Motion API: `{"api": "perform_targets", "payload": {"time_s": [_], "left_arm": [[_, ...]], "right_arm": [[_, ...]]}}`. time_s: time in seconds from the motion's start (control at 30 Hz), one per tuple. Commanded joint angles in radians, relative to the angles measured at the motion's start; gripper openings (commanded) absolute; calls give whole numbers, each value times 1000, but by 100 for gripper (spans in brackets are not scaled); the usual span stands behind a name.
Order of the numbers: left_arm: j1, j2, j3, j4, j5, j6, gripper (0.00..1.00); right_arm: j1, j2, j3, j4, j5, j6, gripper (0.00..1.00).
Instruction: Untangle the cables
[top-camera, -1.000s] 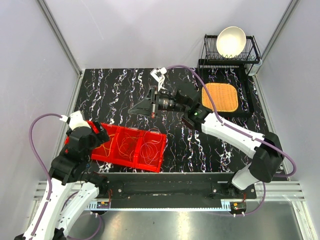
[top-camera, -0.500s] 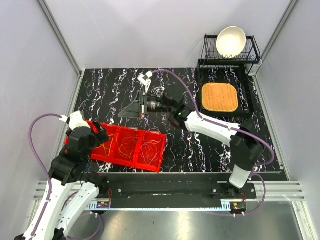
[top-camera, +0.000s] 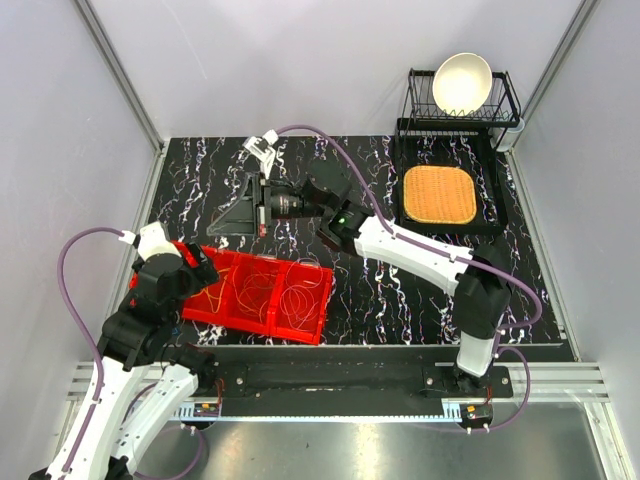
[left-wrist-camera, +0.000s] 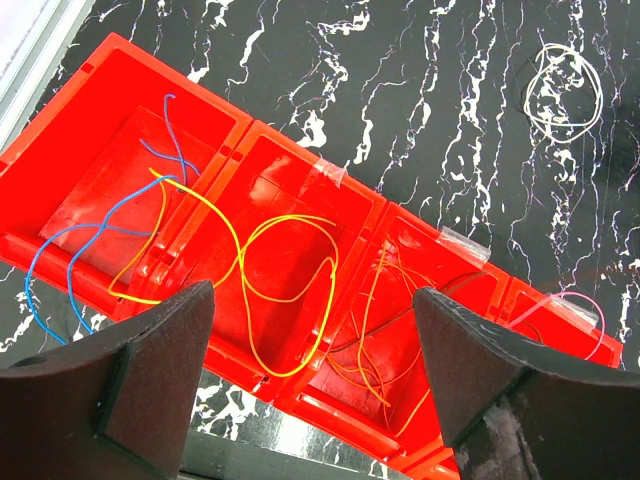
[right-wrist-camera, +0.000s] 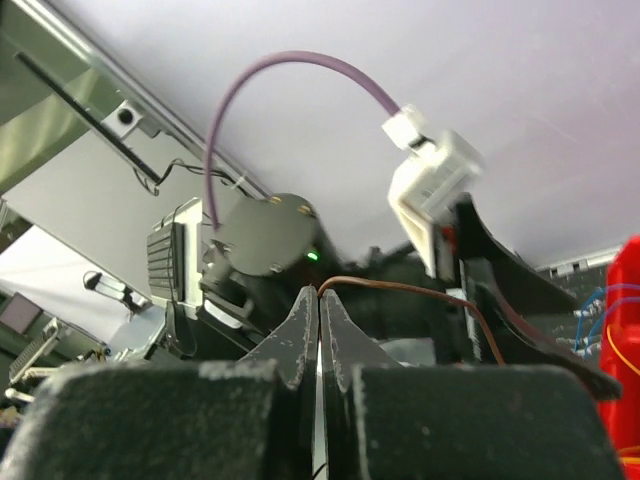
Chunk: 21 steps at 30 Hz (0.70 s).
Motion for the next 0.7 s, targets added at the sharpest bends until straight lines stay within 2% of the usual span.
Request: {"api": "perform_targets", "payload": {"time_s": [0.0, 0.43, 0.47, 0.5, 0.53, 0.6, 0.63, 0.67], "left_arm": [[3, 4, 18, 27, -23, -5, 83], [3, 8, 18, 28, -21, -2, 84], [3, 8, 18, 28, -21, -3, 84], [3, 10, 18, 30, -21, -3, 84], [5, 10, 18, 27, -21, -3, 84], [3, 7, 18, 30, -18, -3, 84], [3, 7, 18, 31, -17, -3, 84], [5, 5, 18, 30, -14, -2, 84]], "right_arm": [[11, 16, 74, -31, -18, -37, 0], [23, 55, 114, -17, -90, -11, 0], [23, 59, 115, -69, -87, -20, 0], [23, 53, 121, -160, -70, -113, 0], [23, 17, 117, -378, 17, -187, 0], [26, -37, 70, -541, 153, -337, 0], [26, -87, 65, -704, 300, -370, 0], [26, -112, 62, -764, 358, -401, 0]]}}
